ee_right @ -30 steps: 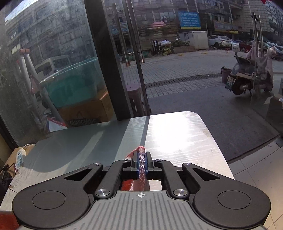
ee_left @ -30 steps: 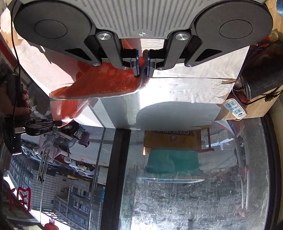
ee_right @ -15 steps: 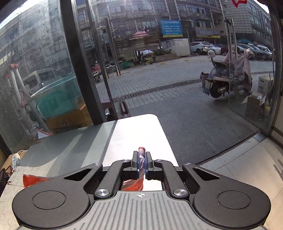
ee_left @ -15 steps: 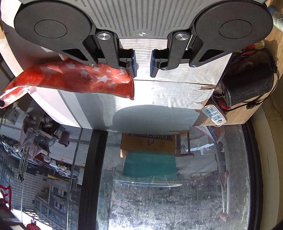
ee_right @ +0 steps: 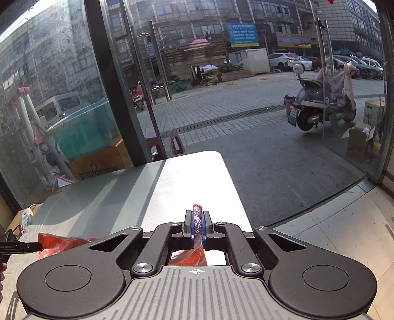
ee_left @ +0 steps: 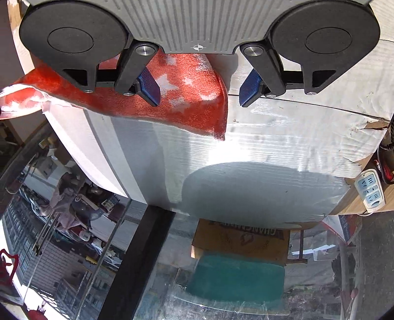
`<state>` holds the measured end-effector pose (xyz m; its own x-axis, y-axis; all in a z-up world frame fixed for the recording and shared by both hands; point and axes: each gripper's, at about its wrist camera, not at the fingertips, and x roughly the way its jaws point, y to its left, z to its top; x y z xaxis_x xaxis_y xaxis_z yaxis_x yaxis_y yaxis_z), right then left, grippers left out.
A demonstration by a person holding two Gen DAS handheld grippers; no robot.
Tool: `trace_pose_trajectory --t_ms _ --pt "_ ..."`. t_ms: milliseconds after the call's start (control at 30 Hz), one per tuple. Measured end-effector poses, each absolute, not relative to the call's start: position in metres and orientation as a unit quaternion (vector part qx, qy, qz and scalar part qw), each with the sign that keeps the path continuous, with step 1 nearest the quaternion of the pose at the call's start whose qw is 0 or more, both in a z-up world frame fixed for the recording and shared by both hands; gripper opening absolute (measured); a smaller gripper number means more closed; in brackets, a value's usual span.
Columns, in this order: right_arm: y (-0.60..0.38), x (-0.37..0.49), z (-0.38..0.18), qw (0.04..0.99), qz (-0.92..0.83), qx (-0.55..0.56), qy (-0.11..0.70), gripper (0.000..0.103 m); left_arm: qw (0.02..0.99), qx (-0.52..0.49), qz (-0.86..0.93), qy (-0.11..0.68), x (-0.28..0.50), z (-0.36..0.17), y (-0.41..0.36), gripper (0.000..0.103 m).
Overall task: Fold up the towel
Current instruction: 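Lift the towel with both tools, spread it out and lay it flat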
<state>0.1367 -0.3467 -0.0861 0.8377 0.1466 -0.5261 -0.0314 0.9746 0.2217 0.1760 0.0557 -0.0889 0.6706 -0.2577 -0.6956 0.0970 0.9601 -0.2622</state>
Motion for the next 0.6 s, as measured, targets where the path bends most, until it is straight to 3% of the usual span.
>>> trace_pose_trajectory --t_ms 67,133,167,600 --pt "-0.345 0.139 -0.087 0.952 0.051 0.101 0.283 0.006 0.906 -0.103 -0.101 0.399 0.182 -0.092 0.054 0.065" --pt "-0.344 0.14 -0.088 0.952 0.054 0.1 0.285 0.006 0.899 -0.108 -0.112 0.409 0.186 -0.094 0.054 0.031" --pt "-0.344 0.141 -0.088 0.952 0.054 0.1 0.285 0.006 0.895 -0.109 -0.119 0.417 0.187 -0.095 0.053 0.005" --pt "-0.345 0.13 -0.081 0.953 0.052 0.1 0.281 0.006 0.904 -0.069 -0.152 0.394 0.146 -0.067 0.038 0.001"
